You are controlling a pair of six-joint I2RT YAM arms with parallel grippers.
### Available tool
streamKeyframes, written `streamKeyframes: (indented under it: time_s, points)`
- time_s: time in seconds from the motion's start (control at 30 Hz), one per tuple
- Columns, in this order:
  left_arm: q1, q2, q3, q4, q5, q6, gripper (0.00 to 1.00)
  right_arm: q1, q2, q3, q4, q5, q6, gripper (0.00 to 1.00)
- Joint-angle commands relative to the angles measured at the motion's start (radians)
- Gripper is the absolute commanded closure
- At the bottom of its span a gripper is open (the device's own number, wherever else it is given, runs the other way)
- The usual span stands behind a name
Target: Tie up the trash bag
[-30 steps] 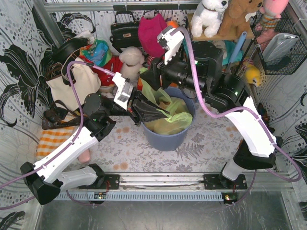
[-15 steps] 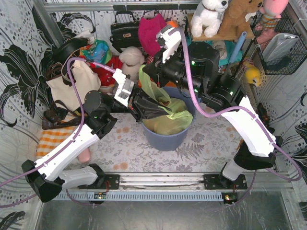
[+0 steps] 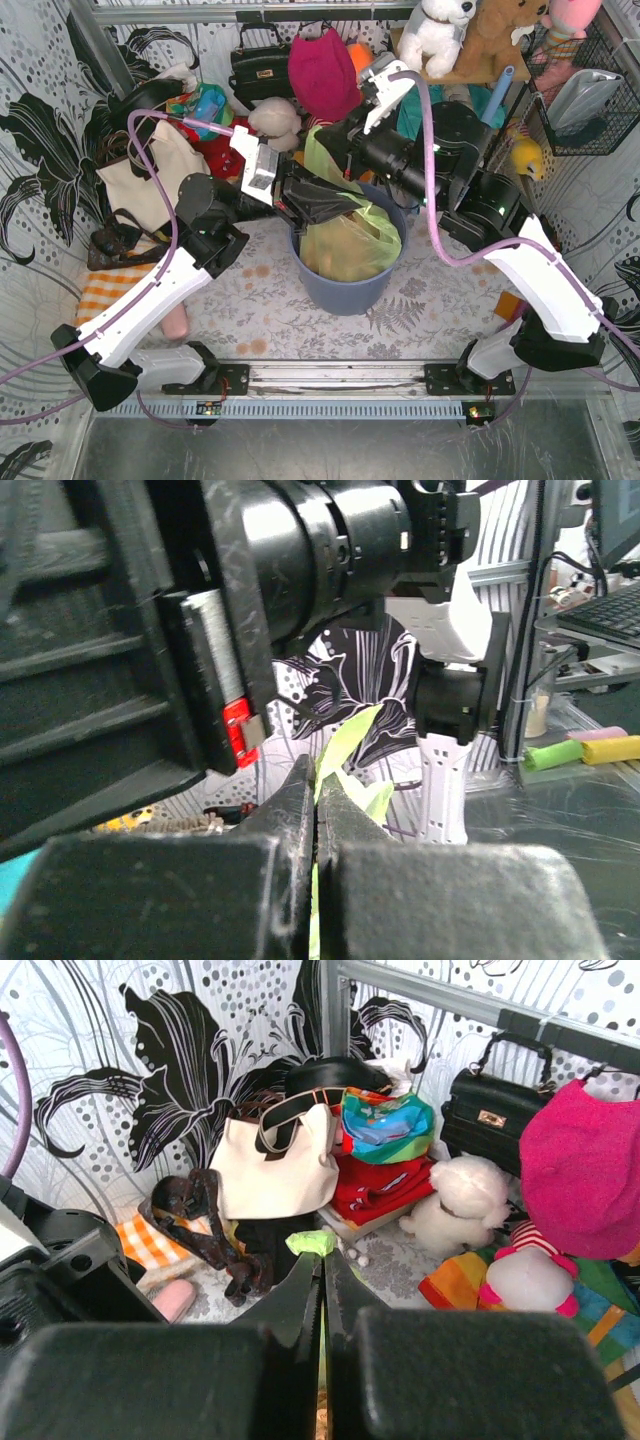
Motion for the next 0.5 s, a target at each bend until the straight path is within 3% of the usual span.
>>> streamKeyframes:
  time_s: [0.0, 0.47]
  points:
    - [0.002, -0.026, 0.006, 0.0, -0.105, 0.067, 0.99, -0.004, -0.067, -0.049, 0.103, 0.066, -0.018, 1.0]
    - [0.002, -0.039, -0.027, 0.011, -0.283, 0.103, 0.99, -0.004, -0.322, -0.408, 0.279, 0.179, 0.072, 1.0]
